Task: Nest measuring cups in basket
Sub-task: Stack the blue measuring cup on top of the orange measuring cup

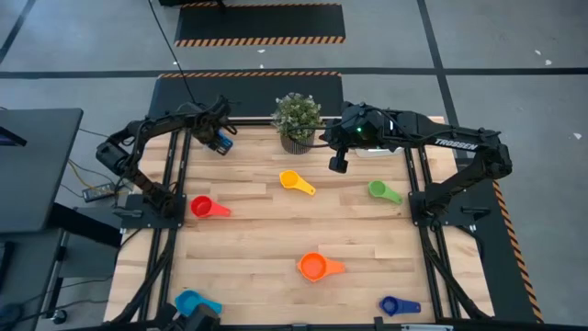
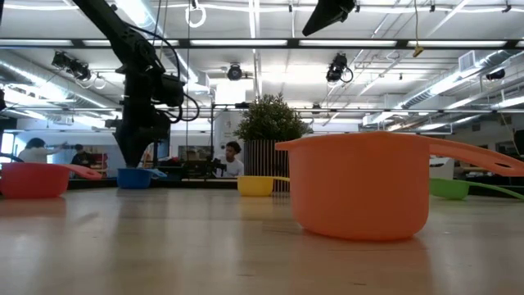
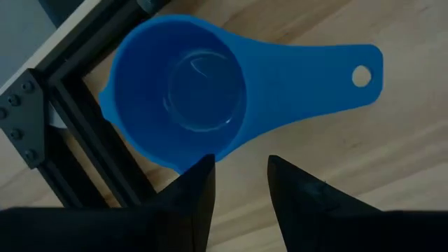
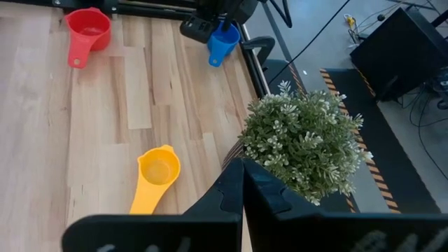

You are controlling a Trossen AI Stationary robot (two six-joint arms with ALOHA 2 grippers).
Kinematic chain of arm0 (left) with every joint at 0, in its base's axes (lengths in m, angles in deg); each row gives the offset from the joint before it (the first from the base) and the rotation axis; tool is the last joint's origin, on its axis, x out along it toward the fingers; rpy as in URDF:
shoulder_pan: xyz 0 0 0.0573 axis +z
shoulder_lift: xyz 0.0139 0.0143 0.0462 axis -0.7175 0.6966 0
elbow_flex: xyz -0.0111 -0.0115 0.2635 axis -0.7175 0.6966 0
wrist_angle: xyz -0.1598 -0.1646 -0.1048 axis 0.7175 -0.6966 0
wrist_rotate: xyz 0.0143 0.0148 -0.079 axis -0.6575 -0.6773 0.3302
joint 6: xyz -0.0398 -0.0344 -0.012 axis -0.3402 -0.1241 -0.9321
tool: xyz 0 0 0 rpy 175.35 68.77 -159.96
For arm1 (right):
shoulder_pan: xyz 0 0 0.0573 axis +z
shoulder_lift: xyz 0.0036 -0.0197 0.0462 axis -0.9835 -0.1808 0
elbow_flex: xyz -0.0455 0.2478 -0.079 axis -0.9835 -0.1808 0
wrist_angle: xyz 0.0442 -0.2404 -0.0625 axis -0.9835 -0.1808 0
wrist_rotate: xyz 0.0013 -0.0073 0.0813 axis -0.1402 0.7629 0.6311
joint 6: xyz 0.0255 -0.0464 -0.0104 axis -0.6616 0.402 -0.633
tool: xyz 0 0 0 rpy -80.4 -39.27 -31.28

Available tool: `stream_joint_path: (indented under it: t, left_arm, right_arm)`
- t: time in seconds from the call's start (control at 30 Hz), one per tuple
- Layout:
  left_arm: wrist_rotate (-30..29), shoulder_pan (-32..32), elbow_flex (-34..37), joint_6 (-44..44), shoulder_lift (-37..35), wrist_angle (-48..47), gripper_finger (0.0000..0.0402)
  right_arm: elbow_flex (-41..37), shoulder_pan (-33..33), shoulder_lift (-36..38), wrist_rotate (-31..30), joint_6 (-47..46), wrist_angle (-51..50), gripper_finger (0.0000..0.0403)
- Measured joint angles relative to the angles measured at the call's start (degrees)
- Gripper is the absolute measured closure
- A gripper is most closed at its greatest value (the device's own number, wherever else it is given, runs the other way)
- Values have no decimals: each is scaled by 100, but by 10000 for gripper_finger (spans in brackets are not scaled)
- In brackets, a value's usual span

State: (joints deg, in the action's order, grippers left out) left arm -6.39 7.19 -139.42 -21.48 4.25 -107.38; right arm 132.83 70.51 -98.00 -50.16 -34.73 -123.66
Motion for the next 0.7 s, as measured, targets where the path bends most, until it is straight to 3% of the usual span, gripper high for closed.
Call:
stream_joint_path:
  t: [0.7]
  left_arm:
    - [-90, 0, 0, -176, 2, 6, 263]
  right_arm:
    - [0, -11, -2, -2, 41, -2, 396]
